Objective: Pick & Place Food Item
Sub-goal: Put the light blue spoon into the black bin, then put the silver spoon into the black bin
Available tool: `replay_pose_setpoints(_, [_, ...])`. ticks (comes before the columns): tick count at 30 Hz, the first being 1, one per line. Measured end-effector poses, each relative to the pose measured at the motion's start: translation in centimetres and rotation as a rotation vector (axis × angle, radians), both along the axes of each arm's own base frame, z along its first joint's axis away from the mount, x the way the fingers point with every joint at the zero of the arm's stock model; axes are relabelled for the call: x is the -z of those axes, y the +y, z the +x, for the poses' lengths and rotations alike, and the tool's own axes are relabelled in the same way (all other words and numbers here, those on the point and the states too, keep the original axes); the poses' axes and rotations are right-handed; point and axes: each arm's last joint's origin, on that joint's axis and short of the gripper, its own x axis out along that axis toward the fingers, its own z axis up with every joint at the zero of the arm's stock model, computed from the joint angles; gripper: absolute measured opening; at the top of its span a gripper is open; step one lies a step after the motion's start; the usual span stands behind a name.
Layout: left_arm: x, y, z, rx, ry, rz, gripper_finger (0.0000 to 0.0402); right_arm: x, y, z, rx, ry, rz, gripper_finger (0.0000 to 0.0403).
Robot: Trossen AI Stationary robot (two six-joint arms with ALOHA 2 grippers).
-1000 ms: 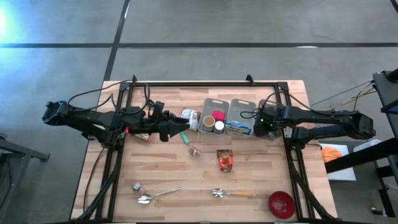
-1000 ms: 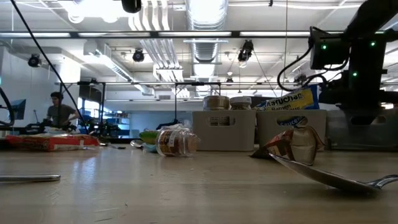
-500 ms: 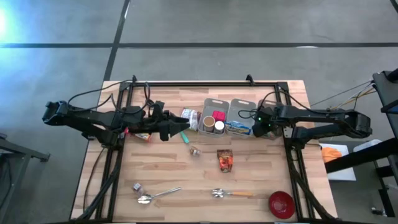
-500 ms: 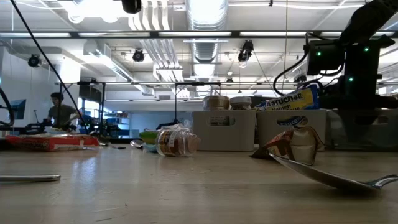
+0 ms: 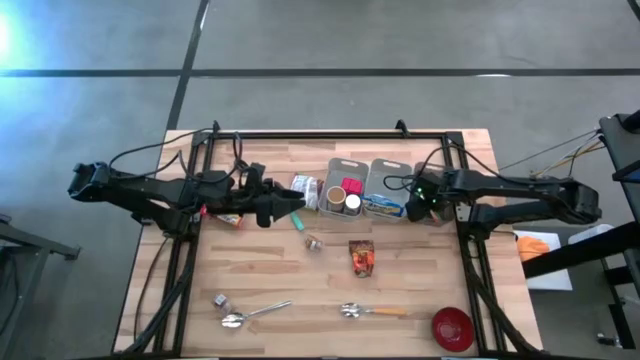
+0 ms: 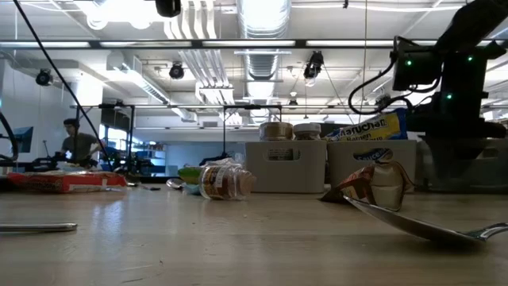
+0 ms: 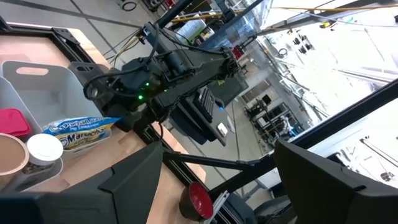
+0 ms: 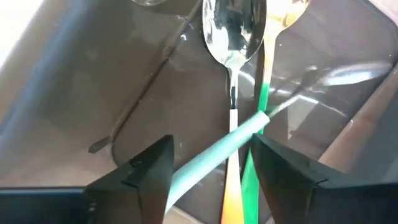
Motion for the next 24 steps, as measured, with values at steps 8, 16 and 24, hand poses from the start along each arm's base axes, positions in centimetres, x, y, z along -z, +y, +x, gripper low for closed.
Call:
replay_pose_setpoints(8, [1.2, -0.2, -0.1, 0.073, 0.125, -0.051, 0.0315, -0.7, 0.1, -0.3, 0.017, -0.052, -0.015, 0.0248])
replay_pose_setpoints(16, [3.0, -0.8, -0.7, 0.237, 0.321, -0.045, 0.0315, -4.1, 0.0, 0.0, -0.005, -0.118, -0.047, 0.0249])
replay_pose_setpoints(24, [5.3, -2.5, -2.3, 0.360, 0.574, 0.074, 0.0314, -6.8, -0.2, 0.5, -0.040, -0.161, -0.075, 0.0249])
